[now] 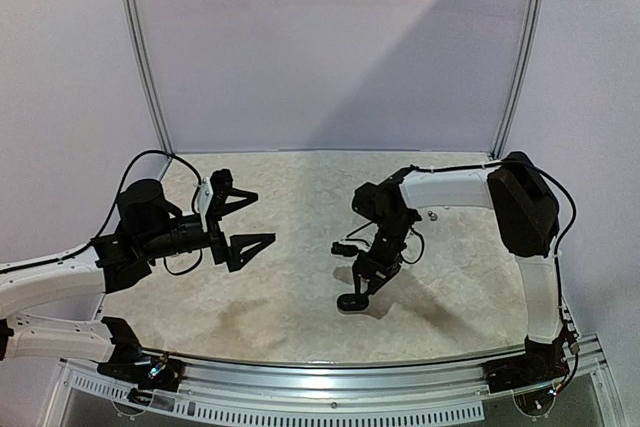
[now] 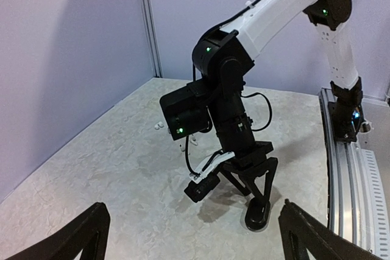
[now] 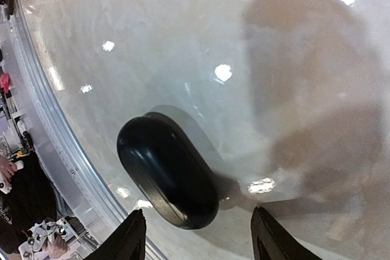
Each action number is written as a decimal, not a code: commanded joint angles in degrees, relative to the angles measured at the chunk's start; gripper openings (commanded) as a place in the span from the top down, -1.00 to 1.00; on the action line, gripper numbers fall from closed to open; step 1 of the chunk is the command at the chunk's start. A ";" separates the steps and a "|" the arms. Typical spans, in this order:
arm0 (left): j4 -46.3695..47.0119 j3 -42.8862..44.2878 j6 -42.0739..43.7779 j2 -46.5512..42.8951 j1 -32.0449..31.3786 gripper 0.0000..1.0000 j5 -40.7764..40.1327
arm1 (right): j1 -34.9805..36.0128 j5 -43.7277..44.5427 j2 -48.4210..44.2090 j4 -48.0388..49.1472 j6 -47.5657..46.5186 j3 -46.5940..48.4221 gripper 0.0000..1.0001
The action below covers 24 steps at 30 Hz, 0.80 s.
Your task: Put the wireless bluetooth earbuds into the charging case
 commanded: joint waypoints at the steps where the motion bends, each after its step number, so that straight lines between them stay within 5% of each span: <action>1: -0.89 -0.08 -0.34 0.25 -0.32 -0.98 0.20 | -0.44 5.62 -1.44 -1.93 -0.22 3.20 -0.22; 6: -10.11 4.80 1.49 2.25 0.89 -0.98 0.23 | -0.54 10.85 -6.92 -1.35 -0.33 5.20 -0.34; 11: -35.42 19.15 12.30 8.96 7.34 -0.98 0.27 | -0.83 16.92 -13.87 5.70 1.38 3.79 -0.96; 18: -76.01 47.09 37.41 28.37 18.68 -0.98 -10.62 | -1.77 23.09 -20.66 16.21 2.41 -0.98 -0.97; 24: -85.38 62.47 44.89 46.70 27.69 -0.98 -24.13 | -1.73 22.46 -22.75 19.21 1.58 -2.42 -0.98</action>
